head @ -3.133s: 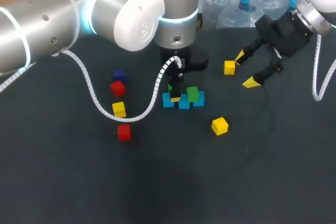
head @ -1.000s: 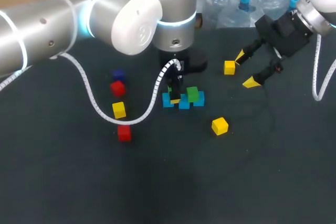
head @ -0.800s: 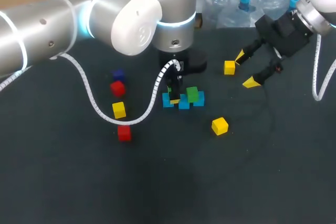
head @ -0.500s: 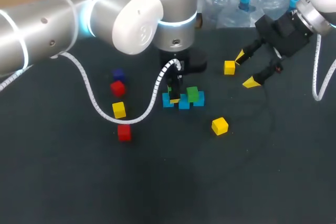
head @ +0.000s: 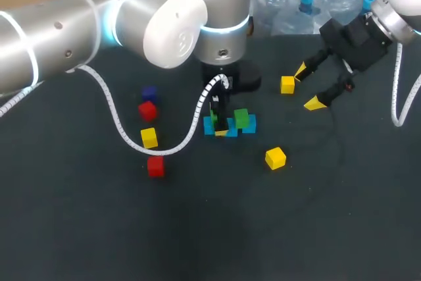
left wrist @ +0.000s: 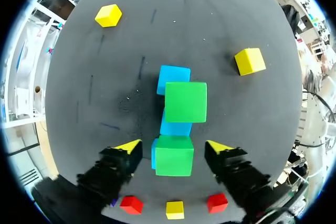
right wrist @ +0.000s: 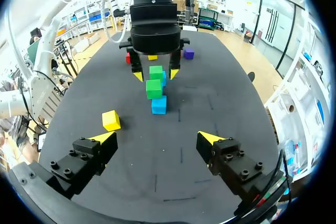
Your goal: Place the blue cubes, place green cubes on the blue cubes, place the yellow cubes on the green cubes, then place the red cubes on the yellow cubes, and place purple cube on the red cubes.
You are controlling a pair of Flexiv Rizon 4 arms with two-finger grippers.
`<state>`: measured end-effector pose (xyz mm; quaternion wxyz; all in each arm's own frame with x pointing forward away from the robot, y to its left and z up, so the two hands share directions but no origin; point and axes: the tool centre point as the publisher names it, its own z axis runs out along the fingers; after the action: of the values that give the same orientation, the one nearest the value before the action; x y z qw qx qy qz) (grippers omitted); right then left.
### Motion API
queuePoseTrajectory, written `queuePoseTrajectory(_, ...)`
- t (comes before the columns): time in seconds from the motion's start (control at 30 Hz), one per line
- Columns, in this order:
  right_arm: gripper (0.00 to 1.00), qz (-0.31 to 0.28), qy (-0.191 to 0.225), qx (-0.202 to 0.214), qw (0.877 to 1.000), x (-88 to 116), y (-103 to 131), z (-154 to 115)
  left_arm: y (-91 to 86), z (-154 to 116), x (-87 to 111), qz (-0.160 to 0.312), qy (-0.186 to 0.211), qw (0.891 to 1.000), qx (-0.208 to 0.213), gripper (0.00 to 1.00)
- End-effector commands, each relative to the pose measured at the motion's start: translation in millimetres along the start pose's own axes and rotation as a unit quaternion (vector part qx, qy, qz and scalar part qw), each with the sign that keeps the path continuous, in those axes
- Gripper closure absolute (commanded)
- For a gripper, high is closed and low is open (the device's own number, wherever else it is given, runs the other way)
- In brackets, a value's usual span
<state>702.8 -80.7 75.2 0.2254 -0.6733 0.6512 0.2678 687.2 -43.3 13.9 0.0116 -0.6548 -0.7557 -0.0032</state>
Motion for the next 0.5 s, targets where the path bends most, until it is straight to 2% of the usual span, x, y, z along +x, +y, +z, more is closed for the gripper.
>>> queuePoseTrajectory(0.03,0.0,0.0,-0.001,0.0,1.0,0.1,-0.1,0.3,-1.2,-1.7,1.0,0.0,-0.011,1.0,-0.002,0.0)
queuePoseTrajectory(0.2,0.0,0.0,-0.001,0.0,1.0,0.1,-0.1,0.3,-4.9,-9.6,2.7,0.01,-0.085,0.996,-0.006,0.0)
queuePoseTrajectory(0.5,0.0,0.0,-0.001,0.0,1.0,0.1,-0.1,0.3,-10.7,-21.2,23.3,0.007,-0.158,0.987,-0.005,0.0)
